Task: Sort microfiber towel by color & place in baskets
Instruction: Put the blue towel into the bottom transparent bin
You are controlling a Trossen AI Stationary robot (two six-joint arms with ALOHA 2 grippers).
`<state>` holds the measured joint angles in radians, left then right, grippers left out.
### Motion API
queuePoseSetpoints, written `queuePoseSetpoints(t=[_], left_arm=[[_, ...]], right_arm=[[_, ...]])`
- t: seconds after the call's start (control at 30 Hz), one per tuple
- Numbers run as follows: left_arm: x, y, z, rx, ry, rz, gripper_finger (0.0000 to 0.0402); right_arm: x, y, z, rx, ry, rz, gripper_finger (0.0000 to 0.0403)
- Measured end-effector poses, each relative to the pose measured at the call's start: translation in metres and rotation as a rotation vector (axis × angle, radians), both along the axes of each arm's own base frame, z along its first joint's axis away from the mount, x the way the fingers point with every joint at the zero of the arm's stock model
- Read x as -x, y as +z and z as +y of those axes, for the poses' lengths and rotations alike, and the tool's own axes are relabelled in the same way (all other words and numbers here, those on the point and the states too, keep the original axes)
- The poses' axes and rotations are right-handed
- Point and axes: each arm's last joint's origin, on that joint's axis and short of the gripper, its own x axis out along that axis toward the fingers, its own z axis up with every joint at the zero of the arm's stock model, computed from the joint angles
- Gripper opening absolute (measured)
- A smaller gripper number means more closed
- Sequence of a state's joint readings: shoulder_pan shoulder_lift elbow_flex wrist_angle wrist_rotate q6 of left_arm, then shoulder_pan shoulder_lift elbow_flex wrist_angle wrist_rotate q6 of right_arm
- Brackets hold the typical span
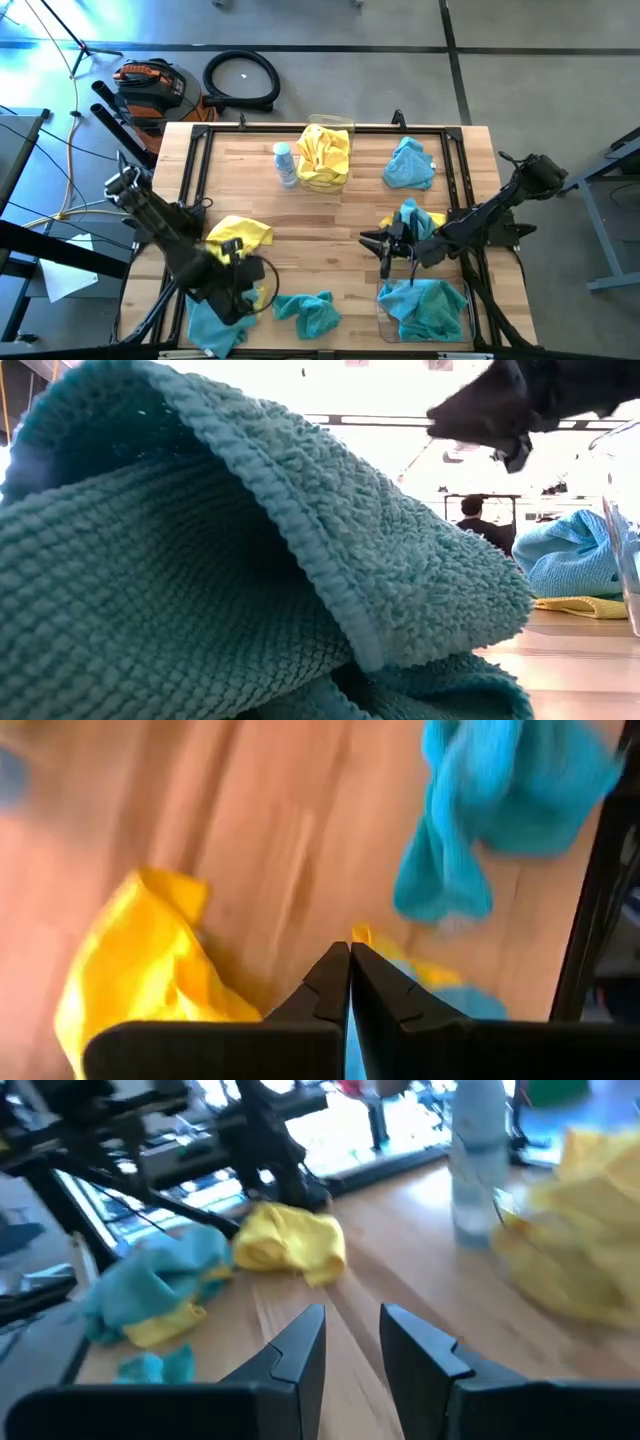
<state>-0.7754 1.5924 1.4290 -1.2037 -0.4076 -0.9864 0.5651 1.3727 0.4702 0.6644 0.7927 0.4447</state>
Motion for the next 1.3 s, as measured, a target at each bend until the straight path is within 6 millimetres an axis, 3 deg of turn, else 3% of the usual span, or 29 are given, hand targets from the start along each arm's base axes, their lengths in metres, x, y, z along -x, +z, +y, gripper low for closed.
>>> queuePoseSetpoints(t=[0.2,0.4,0.53,0.93,1.1,1.3], left_arm=[[-0.013,0.020,0.015,0.005,-0.029,-0.042,0.0000],[-0.015,0.015,0.013,0.109,-0.045,0.058,0.0001],[-0.015,0.010,0.007,0.195,-0.008,0.126,0.0025],[0.003,-0.025,-0.036,0.085,-0.016,0.227,0.0167],[0.006,-0.049,-0.048,-0.020,-0.010,0.303,0.0181],[0.002,-0.077,-0.055,-0.125,-0.020,0.388,0.0166]], right_arm=[[-0.010,0.014,-0.008,0.027,0.129,-0.102,0.0126],[-0.010,0.011,-0.009,0.035,0.147,-0.069,0.0148],[-0.010,0.010,-0.009,0.038,0.147,-0.062,0.0151],[-0.009,0.001,-0.009,-0.018,0.135,0.010,0.0151],[-0.009,0.001,-0.009,-0.030,0.134,0.005,0.0151],[-0.009,0.002,-0.009,-0.038,0.133,0.000,0.0151]])
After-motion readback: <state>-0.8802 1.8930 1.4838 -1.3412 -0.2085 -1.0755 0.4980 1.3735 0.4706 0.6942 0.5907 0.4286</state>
